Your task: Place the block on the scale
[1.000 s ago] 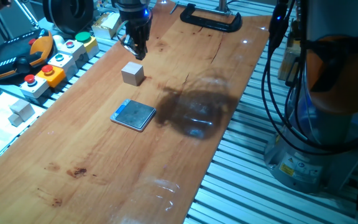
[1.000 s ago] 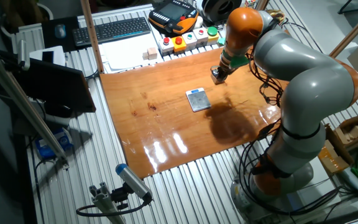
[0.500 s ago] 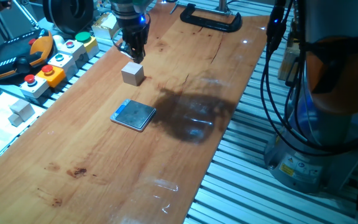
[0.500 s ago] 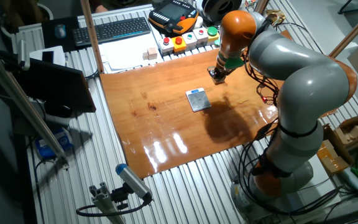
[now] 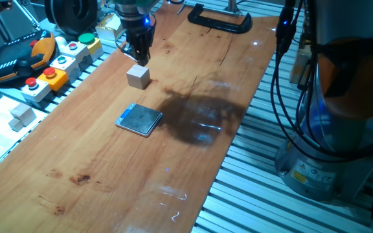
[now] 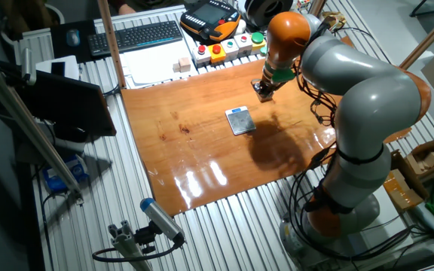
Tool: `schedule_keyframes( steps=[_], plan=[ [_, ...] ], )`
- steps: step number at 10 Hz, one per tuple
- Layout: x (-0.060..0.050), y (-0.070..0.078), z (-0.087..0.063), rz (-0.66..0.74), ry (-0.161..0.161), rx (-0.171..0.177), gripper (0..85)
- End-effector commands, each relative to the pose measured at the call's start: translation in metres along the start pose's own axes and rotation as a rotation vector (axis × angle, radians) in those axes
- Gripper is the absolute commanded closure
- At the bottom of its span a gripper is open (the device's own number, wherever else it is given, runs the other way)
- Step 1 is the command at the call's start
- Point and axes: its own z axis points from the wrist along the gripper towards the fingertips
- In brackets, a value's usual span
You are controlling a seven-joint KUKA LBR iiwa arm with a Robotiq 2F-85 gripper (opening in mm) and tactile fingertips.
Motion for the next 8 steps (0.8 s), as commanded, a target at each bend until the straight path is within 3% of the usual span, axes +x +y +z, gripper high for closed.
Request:
schedule_keyframes(
  steps=[1,2,4,8],
  plan=[
    [-0.002,-0.003,0.001,0.003,0.003,-0.021,84.3],
    [-0.004,-0.004,0.003,-0.003,-0.004,-0.030,84.3],
    [-0.006,-0.005,0.009,-0.016,-0.011,-0.009,84.3],
    [-0.017,-0.026,0.026,-0.024,0.046,-0.050,84.3]
  ],
)
